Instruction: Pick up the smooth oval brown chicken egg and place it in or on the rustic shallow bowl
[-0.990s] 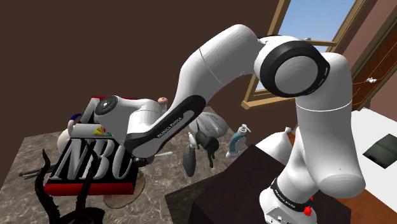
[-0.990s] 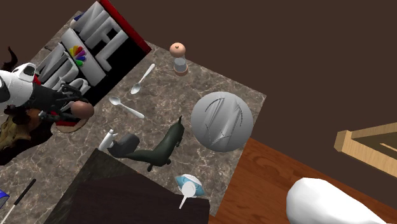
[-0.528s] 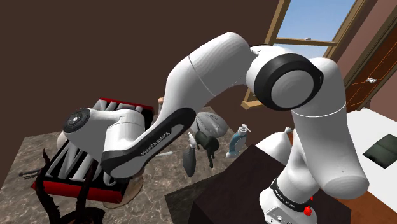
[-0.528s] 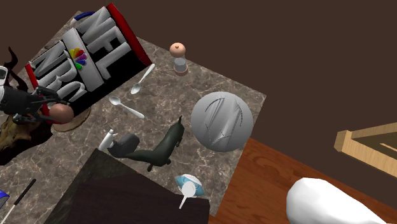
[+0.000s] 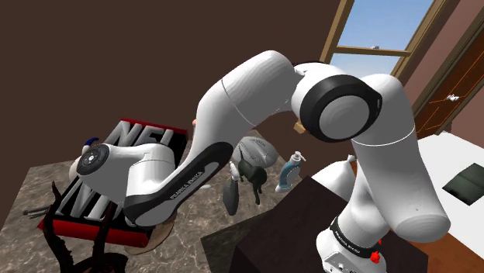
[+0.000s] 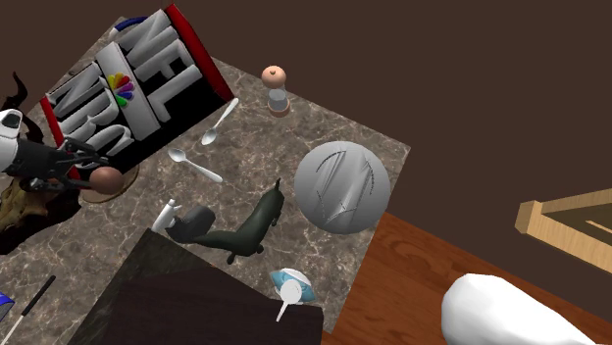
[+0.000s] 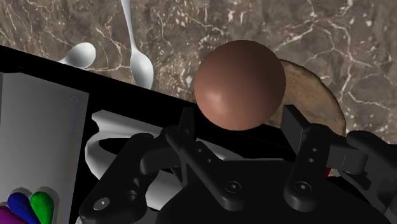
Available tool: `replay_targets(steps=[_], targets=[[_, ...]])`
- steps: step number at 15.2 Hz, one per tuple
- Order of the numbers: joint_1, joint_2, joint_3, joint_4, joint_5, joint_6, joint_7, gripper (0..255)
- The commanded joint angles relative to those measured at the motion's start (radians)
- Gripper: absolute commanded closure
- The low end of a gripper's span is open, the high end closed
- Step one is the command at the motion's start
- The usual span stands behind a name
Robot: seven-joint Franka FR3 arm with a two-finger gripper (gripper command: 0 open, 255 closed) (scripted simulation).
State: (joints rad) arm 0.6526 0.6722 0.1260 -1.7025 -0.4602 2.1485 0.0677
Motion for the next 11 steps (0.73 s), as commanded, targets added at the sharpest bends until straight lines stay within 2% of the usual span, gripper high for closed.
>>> replay_targets(steps=[1, 11], targets=[[-0.001, 0.042, -0.001, -0.005, -0.006, 0.046, 0.007, 255], [-0.015, 0.083, 0.014, 0.007, -0.033, 0.068, 0.028, 255]])
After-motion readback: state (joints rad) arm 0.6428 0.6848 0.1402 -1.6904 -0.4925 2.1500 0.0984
